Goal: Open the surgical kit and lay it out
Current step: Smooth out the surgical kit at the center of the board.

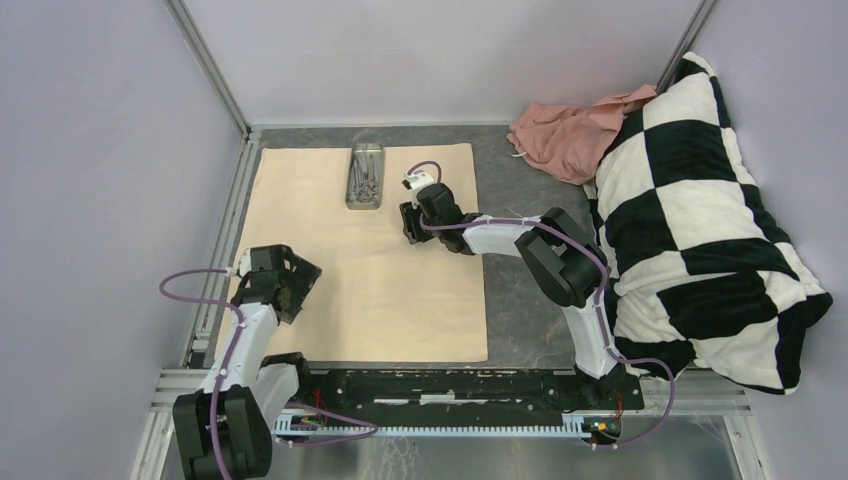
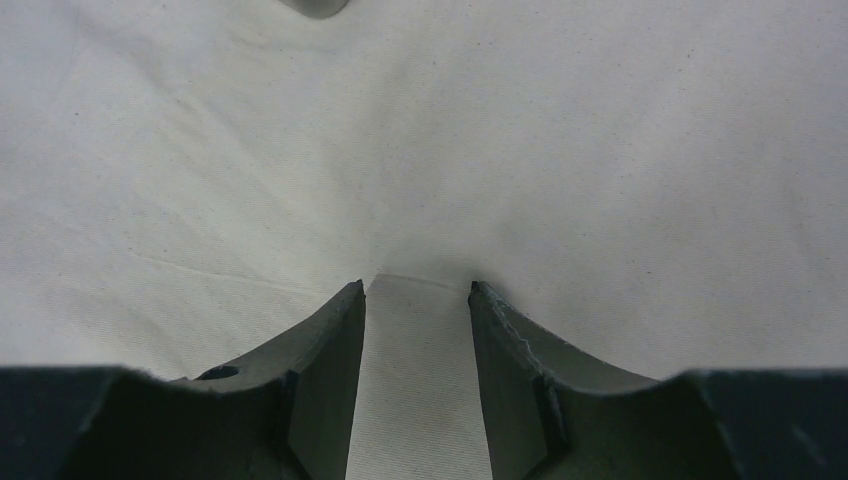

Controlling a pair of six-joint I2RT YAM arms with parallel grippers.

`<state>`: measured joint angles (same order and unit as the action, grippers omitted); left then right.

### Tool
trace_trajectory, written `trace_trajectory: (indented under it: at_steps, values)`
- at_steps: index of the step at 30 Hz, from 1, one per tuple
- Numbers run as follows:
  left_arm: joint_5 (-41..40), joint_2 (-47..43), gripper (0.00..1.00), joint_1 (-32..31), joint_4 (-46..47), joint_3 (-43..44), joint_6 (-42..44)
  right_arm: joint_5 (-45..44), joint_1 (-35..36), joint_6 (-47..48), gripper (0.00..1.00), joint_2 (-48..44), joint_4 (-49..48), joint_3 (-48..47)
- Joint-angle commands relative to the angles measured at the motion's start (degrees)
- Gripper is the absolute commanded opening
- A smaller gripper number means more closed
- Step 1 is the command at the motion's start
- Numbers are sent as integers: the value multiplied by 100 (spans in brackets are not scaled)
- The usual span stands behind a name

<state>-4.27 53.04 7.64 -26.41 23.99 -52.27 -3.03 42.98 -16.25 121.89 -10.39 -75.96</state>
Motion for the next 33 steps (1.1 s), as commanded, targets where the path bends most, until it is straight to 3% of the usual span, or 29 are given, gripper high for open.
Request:
trace_trajectory:
  at_steps: [1,7,18,28,33]
  values:
    - [-147,-256,100,3,-323,526,227,-57,-57,124,51,239,472,-75]
    - [271,421,100,9,354,1591,1164,-158,139,547,55,14,715,-407]
    - [-39,2554,100,24,1572,2858,1420,-1099,922,1691,82,-336,1219,-761]
    - [-220,3485,100,153,1952,2644,1609,-1793,1424,1660,86,-84,1731,-933]
    - [-464,3696,100,379,1845,2616,1460,-2125,1678,1469,86,-311,1760,-343]
